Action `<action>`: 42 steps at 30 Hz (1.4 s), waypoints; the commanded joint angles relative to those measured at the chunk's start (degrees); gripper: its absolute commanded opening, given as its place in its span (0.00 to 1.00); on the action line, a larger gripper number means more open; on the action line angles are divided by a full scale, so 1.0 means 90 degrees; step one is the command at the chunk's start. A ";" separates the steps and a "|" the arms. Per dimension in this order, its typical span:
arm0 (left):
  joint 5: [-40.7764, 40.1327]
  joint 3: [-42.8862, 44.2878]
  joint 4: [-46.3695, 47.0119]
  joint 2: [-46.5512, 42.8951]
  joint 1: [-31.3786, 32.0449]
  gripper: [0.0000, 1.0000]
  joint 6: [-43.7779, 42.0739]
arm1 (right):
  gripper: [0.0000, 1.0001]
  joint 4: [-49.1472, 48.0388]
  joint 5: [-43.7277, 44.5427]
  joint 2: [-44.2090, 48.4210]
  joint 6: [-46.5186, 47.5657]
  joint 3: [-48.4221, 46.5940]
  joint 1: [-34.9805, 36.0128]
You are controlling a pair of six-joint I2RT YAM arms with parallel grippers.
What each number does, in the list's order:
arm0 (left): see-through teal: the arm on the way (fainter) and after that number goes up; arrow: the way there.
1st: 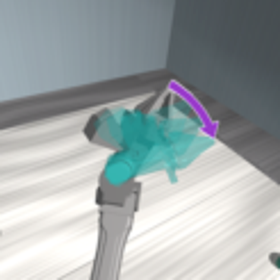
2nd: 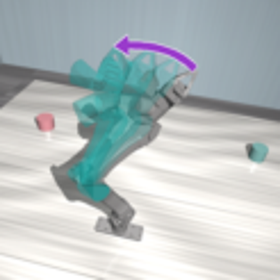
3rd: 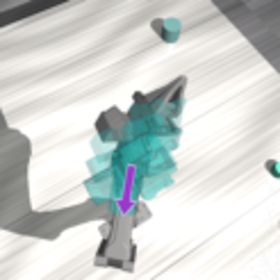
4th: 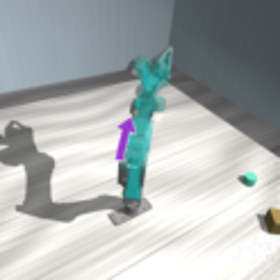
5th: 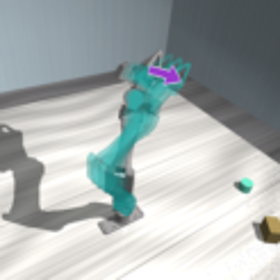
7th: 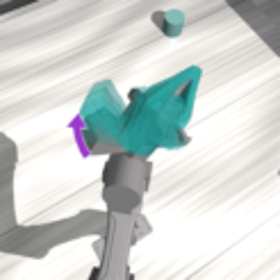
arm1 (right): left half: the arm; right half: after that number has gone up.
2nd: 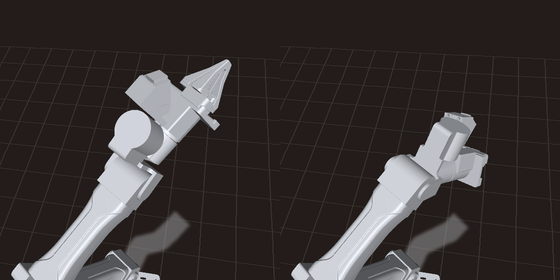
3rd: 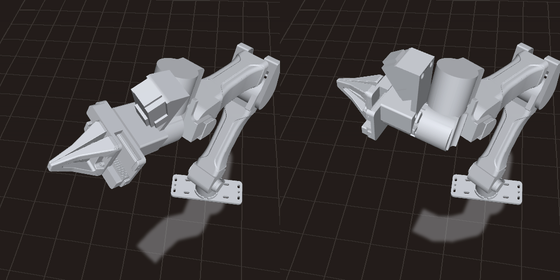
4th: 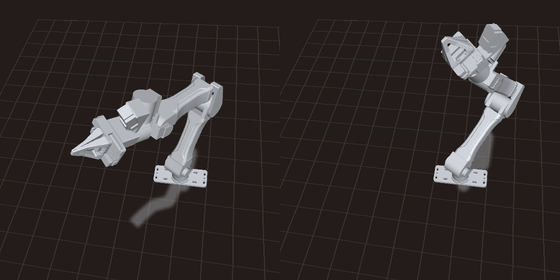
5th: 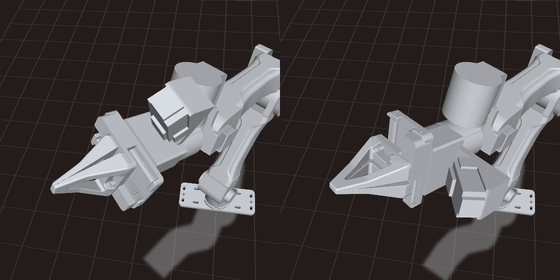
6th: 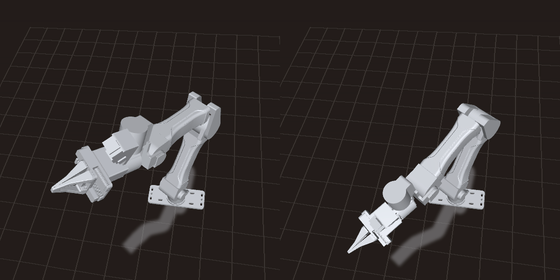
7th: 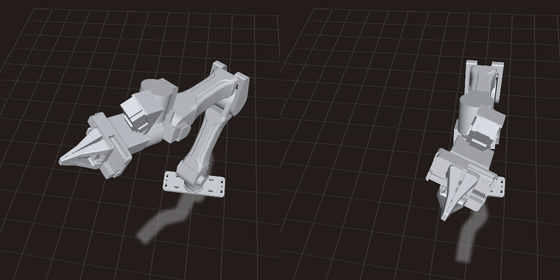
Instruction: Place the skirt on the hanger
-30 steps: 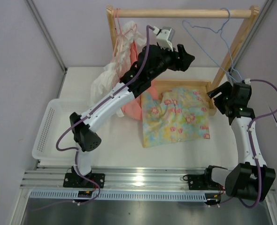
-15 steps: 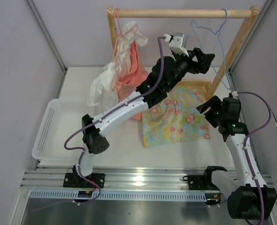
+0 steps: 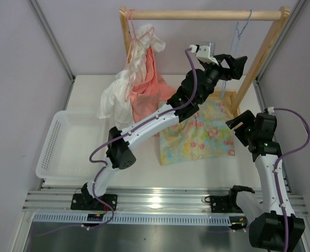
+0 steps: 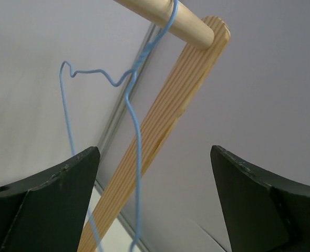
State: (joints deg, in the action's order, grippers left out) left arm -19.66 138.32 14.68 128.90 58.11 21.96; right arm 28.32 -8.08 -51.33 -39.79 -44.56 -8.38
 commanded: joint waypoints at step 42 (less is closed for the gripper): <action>0.1724 -0.3889 0.0820 -0.3324 -0.0655 0.00 -0.2488 | 0.76 -0.0431 -0.0216 -0.0585 0.0427 -0.0449 -0.0123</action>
State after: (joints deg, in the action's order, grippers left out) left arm -9.98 111.83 19.14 107.50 52.88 0.78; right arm 25.06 -10.96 -56.29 -37.34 -45.08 -8.78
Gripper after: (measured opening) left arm 0.018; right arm 0.762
